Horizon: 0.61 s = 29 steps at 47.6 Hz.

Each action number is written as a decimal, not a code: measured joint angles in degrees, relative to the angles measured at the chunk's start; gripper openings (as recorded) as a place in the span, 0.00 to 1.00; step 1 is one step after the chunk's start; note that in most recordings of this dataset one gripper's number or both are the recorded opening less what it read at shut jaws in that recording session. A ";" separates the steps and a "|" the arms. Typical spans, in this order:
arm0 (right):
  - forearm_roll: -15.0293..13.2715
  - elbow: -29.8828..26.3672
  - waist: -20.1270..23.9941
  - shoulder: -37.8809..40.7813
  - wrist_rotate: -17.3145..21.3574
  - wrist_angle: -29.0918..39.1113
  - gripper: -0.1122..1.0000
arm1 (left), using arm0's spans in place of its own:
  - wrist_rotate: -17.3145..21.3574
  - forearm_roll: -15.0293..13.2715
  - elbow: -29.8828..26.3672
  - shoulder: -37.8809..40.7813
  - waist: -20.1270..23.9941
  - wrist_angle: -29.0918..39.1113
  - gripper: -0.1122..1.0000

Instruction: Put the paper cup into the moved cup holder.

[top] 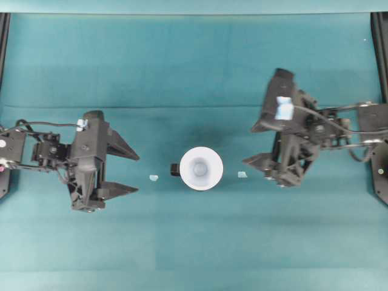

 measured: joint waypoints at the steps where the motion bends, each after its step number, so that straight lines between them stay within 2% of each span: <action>1: 0.00 0.44 0.00 -0.35 0.00 -0.53 0.87 | 0.00 -0.09 0.00 -0.09 0.00 0.00 0.86; 11: -0.26 3.43 0.18 -4.04 0.00 -4.22 0.88 | 0.00 0.00 0.35 -0.88 0.00 0.00 0.86; 29: -0.26 6.77 0.62 -9.05 0.00 -5.62 0.88 | 0.09 -0.09 0.44 -0.97 0.00 0.00 0.86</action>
